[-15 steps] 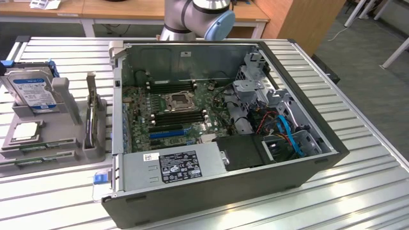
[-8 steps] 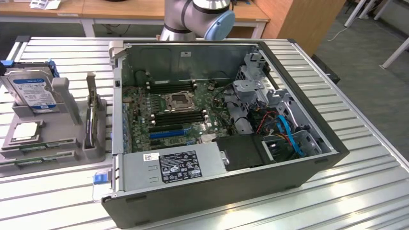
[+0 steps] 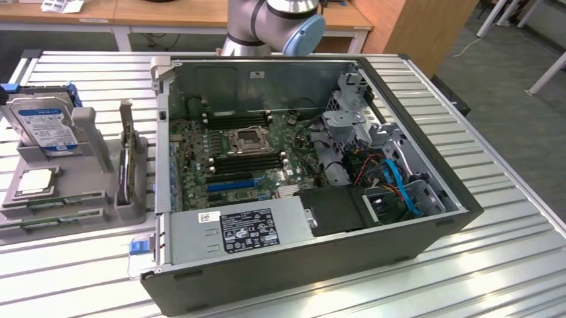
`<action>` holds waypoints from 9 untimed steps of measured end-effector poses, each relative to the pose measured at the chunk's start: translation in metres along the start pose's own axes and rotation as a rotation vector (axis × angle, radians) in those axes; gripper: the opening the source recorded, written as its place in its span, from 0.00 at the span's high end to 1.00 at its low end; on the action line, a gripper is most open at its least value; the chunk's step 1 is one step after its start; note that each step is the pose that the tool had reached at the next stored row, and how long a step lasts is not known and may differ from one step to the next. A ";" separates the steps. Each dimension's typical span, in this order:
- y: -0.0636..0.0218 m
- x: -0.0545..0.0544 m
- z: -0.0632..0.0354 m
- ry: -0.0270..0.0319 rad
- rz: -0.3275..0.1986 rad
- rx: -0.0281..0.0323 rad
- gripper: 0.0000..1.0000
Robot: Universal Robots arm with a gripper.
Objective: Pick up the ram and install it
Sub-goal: 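Pick up the ram and move it above insertion slot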
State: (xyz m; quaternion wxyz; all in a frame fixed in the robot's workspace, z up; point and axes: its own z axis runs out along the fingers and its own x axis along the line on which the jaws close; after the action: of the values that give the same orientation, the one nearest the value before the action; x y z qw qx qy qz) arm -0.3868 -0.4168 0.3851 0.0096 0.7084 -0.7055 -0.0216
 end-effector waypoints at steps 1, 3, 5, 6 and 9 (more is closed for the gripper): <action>0.0000 0.000 0.0000 0.0000 0.000 0.0000 0.90; 0.0000 0.000 0.0000 0.0000 0.000 -0.0001 0.90; 0.0000 0.000 0.0000 0.0000 0.000 0.0000 0.90; 0.0000 0.000 0.0000 0.0000 0.000 0.0000 0.90; 0.0000 0.000 0.0000 0.0000 0.000 0.0000 0.89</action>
State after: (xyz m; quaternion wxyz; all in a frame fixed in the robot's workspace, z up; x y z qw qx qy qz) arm -0.3868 -0.4169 0.3851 0.0096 0.7084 -0.7054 -0.0216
